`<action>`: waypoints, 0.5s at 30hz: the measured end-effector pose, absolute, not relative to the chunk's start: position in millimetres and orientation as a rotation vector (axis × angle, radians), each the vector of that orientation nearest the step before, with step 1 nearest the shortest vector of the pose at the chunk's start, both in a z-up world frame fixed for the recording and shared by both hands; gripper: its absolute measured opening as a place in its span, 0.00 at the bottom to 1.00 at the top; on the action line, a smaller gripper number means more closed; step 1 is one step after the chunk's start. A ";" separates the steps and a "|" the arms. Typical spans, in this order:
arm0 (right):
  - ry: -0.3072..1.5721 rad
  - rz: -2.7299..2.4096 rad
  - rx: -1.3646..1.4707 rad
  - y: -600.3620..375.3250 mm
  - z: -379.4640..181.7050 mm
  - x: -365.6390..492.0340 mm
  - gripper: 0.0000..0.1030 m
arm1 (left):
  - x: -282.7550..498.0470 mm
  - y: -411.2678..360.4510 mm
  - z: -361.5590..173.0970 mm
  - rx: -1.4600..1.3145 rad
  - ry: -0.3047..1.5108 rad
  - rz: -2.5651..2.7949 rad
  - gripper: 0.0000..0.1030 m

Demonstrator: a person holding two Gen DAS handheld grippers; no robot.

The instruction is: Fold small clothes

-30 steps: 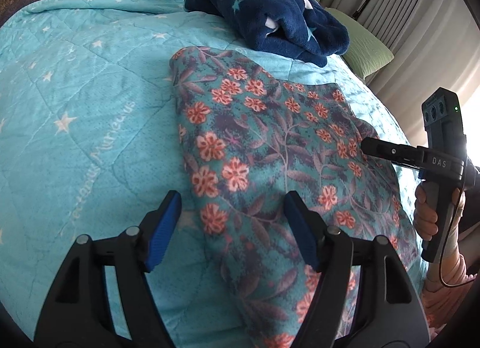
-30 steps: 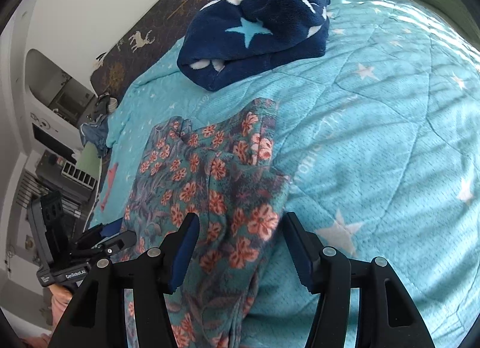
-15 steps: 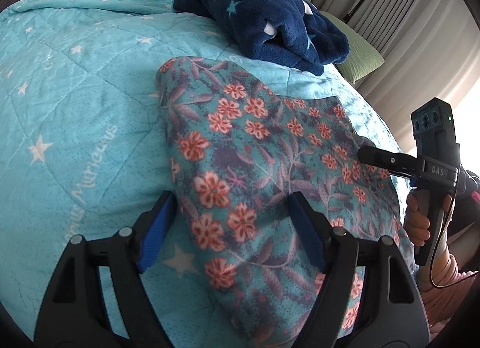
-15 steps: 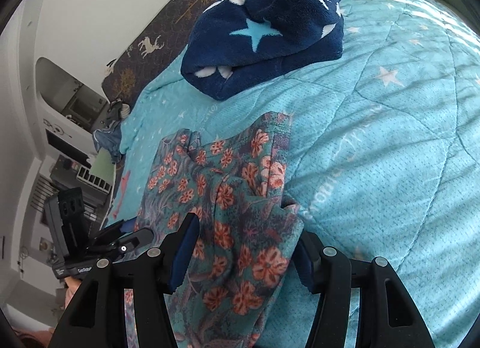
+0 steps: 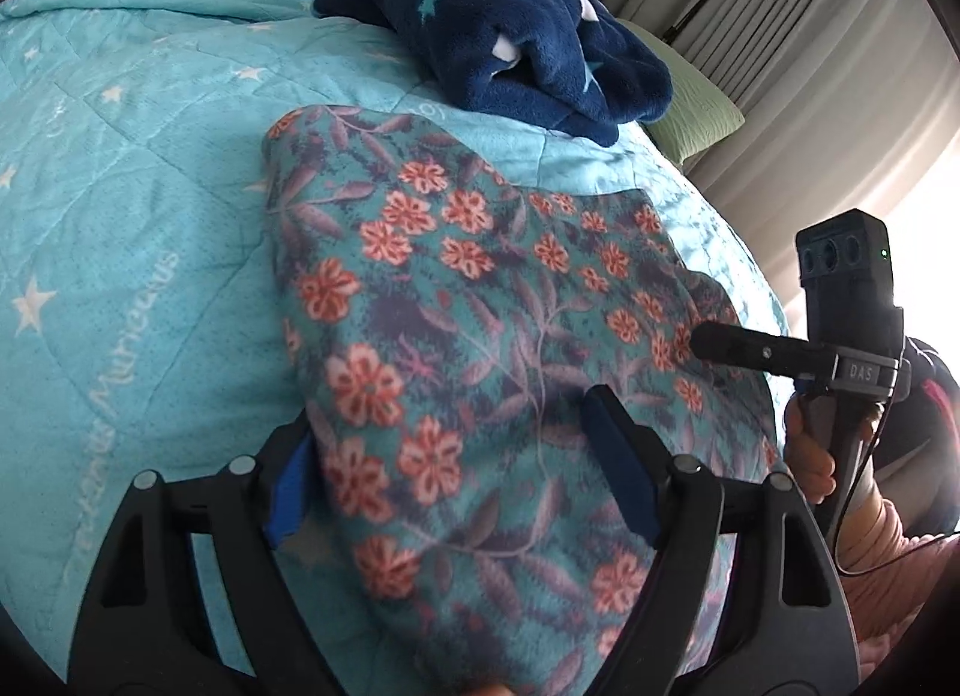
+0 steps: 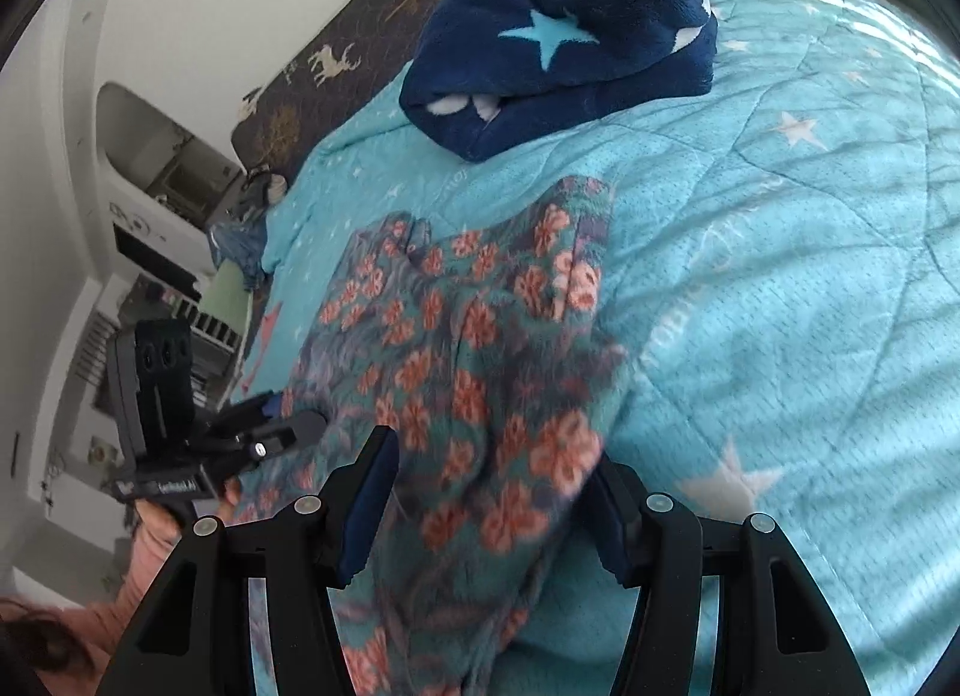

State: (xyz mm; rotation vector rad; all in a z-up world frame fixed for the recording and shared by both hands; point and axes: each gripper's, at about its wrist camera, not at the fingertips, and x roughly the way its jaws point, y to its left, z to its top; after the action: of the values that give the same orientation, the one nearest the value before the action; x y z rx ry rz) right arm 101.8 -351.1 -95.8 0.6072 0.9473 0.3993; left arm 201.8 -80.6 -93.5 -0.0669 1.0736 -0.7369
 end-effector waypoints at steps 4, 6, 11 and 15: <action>0.904 0.399 0.586 -345.4 -96.0 110.6 0.58 | 205.0 -80.8 -94.3 -0.061 1.074 -0.758 0.79; 0.893 0.402 0.542 -339.4 -92.8 113.2 0.58 | 206.8 -80.0 -95.6 -0.077 1.072 -0.762 0.79; 0.879 0.403 0.581 -341.7 -95.7 120.1 0.55 | 207.1 -82.6 -96.4 -0.076 1.047 -0.752 0.79; 0.887 0.414 0.598 -345.0 -97.9 124.5 0.50 | 206.0 -84.9 -96.6 -0.060 1.032 -0.751 0.79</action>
State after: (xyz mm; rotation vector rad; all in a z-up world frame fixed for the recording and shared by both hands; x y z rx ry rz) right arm 124.5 -345.0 -97.9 0.5977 0.8869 0.4139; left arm 206.0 -84.9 -96.6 -0.0601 1.0320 -0.7506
